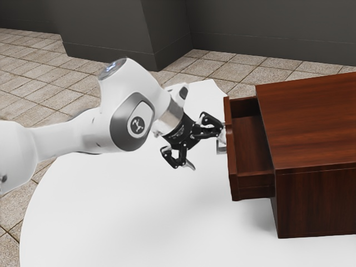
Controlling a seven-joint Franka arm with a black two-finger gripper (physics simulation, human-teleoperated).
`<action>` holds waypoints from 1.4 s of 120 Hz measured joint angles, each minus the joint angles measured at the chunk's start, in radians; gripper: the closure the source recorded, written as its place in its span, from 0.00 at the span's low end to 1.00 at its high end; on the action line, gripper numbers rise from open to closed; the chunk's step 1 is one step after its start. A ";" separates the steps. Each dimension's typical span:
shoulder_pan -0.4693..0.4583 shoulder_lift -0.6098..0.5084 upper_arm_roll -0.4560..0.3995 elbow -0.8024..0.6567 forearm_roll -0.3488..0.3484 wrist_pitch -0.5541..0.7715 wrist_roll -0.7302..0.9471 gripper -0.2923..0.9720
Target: Pull the drawer handle with one arm to open the drawer
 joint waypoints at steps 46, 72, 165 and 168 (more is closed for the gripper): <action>0.013 -0.013 -0.007 -0.009 -0.018 -0.002 0.011 0.23; 0.018 -0.079 0.000 -0.063 -0.014 -0.017 0.015 0.23; 0.061 -0.180 0.067 -0.134 0.129 -0.072 0.023 0.23; 0.063 -0.182 0.069 -0.138 0.131 -0.073 0.023 0.23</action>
